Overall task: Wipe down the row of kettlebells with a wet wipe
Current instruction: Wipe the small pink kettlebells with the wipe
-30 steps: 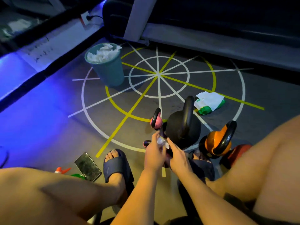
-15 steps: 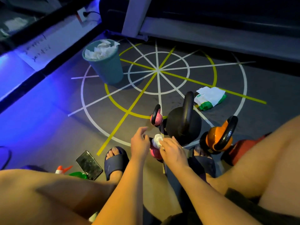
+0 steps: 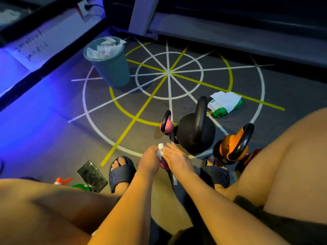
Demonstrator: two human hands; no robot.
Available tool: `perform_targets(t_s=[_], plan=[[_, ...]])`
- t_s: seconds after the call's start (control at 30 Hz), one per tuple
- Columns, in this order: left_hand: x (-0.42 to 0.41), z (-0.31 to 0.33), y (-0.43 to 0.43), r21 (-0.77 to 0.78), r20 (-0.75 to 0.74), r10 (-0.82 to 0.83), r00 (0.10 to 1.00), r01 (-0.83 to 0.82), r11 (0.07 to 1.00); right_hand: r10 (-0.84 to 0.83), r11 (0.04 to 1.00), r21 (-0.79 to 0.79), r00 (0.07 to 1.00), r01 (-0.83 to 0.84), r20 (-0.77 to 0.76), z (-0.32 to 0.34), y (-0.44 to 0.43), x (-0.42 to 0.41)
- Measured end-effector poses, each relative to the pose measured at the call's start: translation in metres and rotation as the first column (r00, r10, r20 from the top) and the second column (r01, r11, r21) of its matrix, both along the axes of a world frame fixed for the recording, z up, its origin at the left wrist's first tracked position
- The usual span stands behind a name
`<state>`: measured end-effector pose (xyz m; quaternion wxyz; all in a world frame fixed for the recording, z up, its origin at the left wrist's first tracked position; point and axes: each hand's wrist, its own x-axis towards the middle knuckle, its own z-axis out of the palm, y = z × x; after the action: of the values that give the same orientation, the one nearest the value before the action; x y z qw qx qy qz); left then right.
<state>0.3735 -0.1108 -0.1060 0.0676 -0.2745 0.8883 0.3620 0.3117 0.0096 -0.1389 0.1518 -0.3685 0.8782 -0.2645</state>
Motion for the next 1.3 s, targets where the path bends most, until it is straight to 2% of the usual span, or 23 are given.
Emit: perform_targets(t_s=[0.07, 0.17, 0.27, 0.4, 0.5, 0.6, 0.7, 0.8, 0.93, 1.03, 1.17, 1.3], plan=[[0.006, -0.005, -0.004, -0.058, 0.093, 0.042, 0.995, -0.037, 0.998, 0.002, 0.999, -0.04, 1.0, -0.002, -0.012, -0.004, 0.012, 0.001], [0.01, -0.008, 0.0, -0.116, 0.124, 0.11, 0.986, -0.096, 0.989, -0.206, 0.974, -0.099, 0.979, 0.205, 0.004, -0.016, 0.041, 0.005], [0.01, -0.01, 0.007, -0.123, 0.075, 0.158, 0.985, -0.148, 0.981, -0.455, 0.887, 0.0, 0.876, 0.461, 0.159, -0.014, 0.066, 0.01], [0.007, -0.015, 0.013, -0.089, 0.034, 0.174, 0.984, -0.17, 0.981, -0.613, 0.735, -0.061, 0.7, 0.676, 0.366, 0.002, 0.047, 0.002], [0.009, -0.017, 0.014, -0.088, -0.004, 0.213, 0.977, -0.213, 0.973, -0.603, 0.733, -0.027, 0.667, 0.68, 0.438, 0.002, 0.032, 0.001], [0.013, -0.02, 0.01, -0.061, -0.025, 0.217, 0.976, -0.218, 0.974, -0.608, 0.758, 0.062, 0.667, 0.65, 0.43, -0.01, 0.031, 0.001], [0.014, -0.022, 0.008, -0.043, -0.041, 0.209, 0.977, -0.211, 0.977, -0.625, 0.744, 0.157, 0.595, 0.649, 0.506, -0.018, 0.021, -0.012], [0.014, -0.023, 0.008, -0.021, -0.083, 0.226, 0.97, -0.229, 0.973, -0.601, 0.775, 0.231, 0.573, 0.588, 0.558, -0.021, 0.014, -0.027], [0.017, -0.029, 0.006, 0.005, -0.093, 0.297, 0.95, -0.298, 0.955, -0.573, 0.803, 0.252, 0.584, 0.539, 0.575, -0.019, 0.017, -0.032], [0.016, -0.036, 0.003, 0.009, -0.069, 0.351, 0.934, -0.352, 0.936, -0.515, 0.85, 0.213, 0.679, 0.481, 0.524, -0.008, 0.019, -0.026], [0.015, -0.041, 0.0, -0.092, 0.05, 0.275, 0.96, -0.27, 0.959, -0.334, 0.938, 0.086, 0.803, 0.337, 0.494, 0.012, 0.006, -0.019], [0.011, -0.023, 0.009, -0.015, 0.133, 0.204, 0.97, -0.204, 0.979, -0.29, 0.95, 0.222, 0.888, 0.221, 0.358, 0.026, -0.005, -0.026]])
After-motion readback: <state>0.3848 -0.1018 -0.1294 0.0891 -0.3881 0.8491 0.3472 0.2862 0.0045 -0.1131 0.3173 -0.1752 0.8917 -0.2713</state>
